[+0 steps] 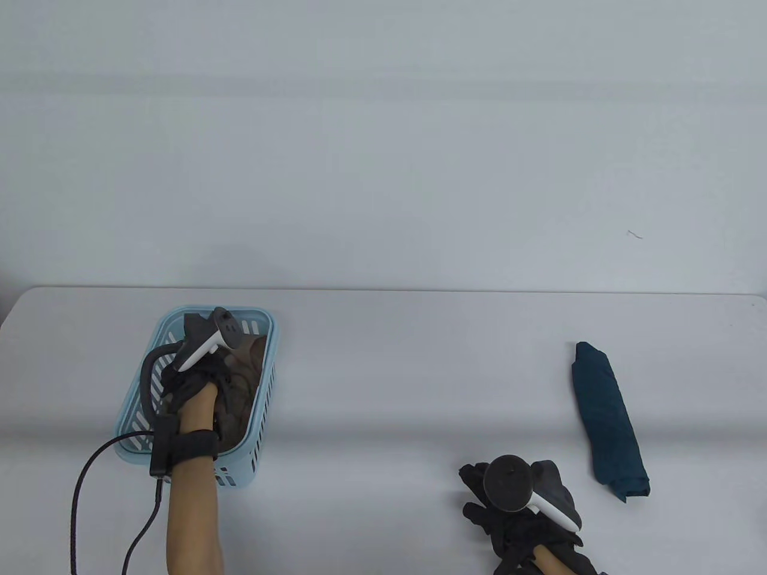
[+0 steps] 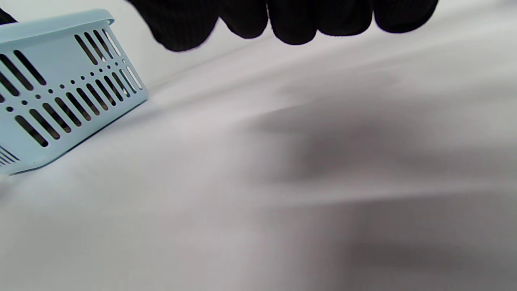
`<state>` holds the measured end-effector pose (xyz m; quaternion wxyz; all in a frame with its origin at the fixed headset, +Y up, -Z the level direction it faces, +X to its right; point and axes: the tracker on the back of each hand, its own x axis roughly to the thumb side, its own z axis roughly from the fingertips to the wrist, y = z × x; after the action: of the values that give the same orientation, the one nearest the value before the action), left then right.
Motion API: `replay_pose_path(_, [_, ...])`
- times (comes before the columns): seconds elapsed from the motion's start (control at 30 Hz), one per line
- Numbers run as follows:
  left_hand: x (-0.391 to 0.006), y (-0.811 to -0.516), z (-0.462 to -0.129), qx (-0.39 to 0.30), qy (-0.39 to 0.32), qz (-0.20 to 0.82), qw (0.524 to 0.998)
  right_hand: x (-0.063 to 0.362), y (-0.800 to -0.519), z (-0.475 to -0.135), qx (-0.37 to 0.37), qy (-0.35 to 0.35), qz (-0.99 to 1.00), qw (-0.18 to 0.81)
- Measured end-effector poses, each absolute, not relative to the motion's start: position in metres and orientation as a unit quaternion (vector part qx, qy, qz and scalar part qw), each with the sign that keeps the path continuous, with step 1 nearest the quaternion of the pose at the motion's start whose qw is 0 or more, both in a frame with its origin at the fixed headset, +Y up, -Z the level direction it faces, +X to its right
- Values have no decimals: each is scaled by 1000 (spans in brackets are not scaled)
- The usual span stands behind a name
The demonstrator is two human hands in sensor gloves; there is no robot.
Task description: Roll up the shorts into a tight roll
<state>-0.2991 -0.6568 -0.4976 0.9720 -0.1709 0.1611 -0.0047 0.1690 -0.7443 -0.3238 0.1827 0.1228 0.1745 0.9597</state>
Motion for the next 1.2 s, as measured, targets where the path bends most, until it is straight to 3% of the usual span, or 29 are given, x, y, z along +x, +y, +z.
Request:
replay_pose_path(0.47, [-280,-497,-403,89,114,75,987,170,-741,-320,128,165,961,179])
replay_pose_path(0.7, [-242,-449,-357,135,34,117,983,169,-744,-319,132,170,962,166])
replay_pose_path(0.9, [-196,-455,-343,71,-74,204,974,166,-742,-317,138,171,961,167])
replay_pose_path(1.1, [-145,-511,-358,-36,-154,245,957,169,-738,-316,134,162,962,174])
replay_pose_path(1.2, [-124,-548,-384,-75,-160,256,951,173,-738,-318,125,158,965,170])
